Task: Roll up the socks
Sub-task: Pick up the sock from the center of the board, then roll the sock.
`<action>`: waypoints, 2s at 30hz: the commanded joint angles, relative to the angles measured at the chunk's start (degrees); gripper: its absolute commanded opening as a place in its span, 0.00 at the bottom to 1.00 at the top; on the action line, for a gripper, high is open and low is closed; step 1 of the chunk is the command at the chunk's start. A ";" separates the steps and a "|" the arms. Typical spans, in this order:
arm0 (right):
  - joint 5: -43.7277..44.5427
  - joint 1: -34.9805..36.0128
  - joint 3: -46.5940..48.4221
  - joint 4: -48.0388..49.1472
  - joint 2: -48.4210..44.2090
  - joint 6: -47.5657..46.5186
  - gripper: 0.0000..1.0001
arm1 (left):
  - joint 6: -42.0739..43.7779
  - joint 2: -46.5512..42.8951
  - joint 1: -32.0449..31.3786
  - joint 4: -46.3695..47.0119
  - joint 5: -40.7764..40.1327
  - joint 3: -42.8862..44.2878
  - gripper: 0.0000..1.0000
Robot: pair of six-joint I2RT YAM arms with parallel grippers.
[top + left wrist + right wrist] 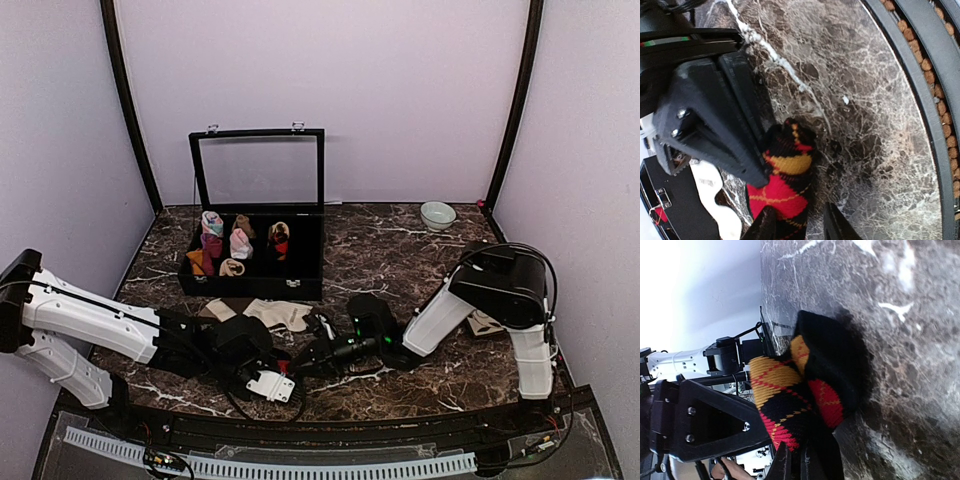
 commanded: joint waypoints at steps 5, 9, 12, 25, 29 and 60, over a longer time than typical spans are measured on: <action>-0.51 -1.44 1.41 7.43 -4.39 2.54 0.00 | 5.14 1.73 -0.10 7.70 -5.39 -2.23 0.48; -1.34 -1.62 1.71 7.08 -4.96 2.65 0.00 | 8.31 0.20 1.13 12.97 -9.62 -1.92 0.80; -1.56 -1.58 2.32 7.21 -5.07 3.14 0.00 | 11.09 -0.49 2.31 14.30 -10.09 -0.93 0.74; -0.05 -1.41 5.93 4.59 -7.33 3.28 0.00 | 25.42 -3.20 2.74 21.26 -13.90 0.83 0.01; 1.85 -1.40 6.66 2.50 -8.59 2.31 0.00 | 26.63 -3.31 2.92 19.54 -14.58 5.12 0.00; 49.27 -1.77 -14.01 -22.52 -62.85 -46.60 0.99 | -21.78 4.49 29.02 -38.54 70.13 48.65 0.00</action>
